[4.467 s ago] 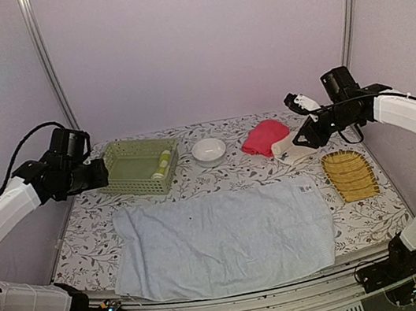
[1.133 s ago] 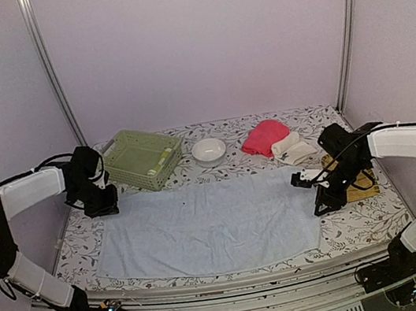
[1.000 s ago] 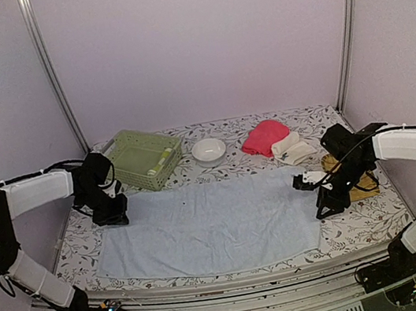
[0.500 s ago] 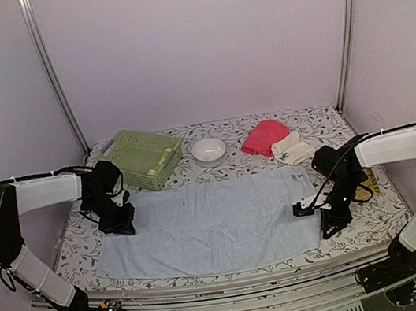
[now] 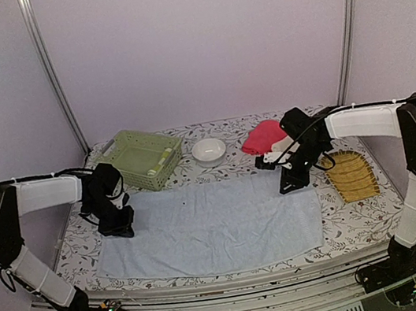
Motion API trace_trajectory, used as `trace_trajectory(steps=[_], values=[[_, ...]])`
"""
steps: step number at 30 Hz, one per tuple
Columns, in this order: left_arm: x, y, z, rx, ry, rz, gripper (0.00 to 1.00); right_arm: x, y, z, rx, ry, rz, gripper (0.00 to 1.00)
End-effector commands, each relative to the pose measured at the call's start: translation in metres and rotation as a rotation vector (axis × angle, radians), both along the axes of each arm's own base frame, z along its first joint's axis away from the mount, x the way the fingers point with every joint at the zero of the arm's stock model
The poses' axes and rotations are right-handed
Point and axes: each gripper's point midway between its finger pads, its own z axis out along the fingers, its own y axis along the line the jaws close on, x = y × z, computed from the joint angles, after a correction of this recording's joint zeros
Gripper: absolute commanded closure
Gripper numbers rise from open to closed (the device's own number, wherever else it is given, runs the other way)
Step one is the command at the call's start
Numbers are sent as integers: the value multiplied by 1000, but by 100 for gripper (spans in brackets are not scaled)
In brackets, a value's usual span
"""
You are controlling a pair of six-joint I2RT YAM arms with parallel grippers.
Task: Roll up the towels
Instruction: Smooth out the towel at the center of the board.
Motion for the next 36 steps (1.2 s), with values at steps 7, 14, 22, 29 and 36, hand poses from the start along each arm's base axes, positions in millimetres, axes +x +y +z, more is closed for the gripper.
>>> trace_trajectory(steps=[7,14,22,29,36], values=[[3,-1,11,-6,-48,-16,100,-52,-32,14,-18,33,-74,71],[-1,2,10,-1,-47,-8,100,-90,-69,-7,-125,83,-128,71],[5,0,20,-13,-82,0,100,-134,-90,-52,-239,267,-48,73],[5,-3,25,-33,-95,1,100,-121,-74,-51,-209,270,-32,74],[7,-3,28,-38,-100,7,100,-92,-53,-37,-141,202,-41,72]])
